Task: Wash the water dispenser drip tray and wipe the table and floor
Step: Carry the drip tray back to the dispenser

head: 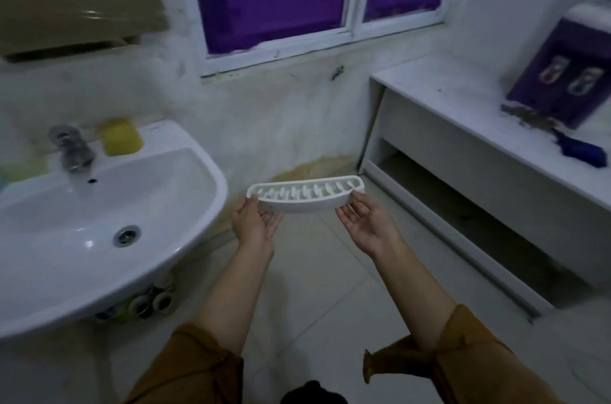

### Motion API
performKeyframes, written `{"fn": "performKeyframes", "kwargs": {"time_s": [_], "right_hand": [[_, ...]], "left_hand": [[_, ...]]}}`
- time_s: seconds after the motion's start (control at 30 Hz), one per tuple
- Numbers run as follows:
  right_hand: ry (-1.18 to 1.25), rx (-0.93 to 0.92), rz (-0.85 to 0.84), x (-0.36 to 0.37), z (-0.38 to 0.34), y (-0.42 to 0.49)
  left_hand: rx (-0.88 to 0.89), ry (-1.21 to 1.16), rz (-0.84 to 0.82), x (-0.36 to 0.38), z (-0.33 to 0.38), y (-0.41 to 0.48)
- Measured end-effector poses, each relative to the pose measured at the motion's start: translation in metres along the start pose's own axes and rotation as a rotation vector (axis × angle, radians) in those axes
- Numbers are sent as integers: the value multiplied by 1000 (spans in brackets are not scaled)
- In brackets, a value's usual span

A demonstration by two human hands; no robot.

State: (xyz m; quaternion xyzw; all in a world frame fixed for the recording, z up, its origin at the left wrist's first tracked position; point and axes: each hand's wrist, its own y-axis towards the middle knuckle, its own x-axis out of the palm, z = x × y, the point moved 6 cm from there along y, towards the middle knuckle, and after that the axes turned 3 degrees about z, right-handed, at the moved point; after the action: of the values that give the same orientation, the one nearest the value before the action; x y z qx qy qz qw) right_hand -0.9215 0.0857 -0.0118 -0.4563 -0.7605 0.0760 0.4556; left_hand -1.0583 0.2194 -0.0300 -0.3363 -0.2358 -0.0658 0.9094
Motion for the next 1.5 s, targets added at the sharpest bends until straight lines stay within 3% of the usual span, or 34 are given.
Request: {"fn": "performKeyframes", "kwargs": {"time_s": [0.37, 0.73, 1.2, 1.5], "right_hand": [[260, -235, 172, -121, -124, -28], [335, -353, 293, -167, -219, 21], [376, -423, 280, -167, -356, 142], [352, -395, 302, -229, -480, 229]], "left_hand": [[-127, 200, -279, 141, -113, -48], [-210, 312, -405, 271, -185, -25], [-262, 364, -525, 458, -251, 46], [-327, 330, -441, 584, -348, 71]]}}
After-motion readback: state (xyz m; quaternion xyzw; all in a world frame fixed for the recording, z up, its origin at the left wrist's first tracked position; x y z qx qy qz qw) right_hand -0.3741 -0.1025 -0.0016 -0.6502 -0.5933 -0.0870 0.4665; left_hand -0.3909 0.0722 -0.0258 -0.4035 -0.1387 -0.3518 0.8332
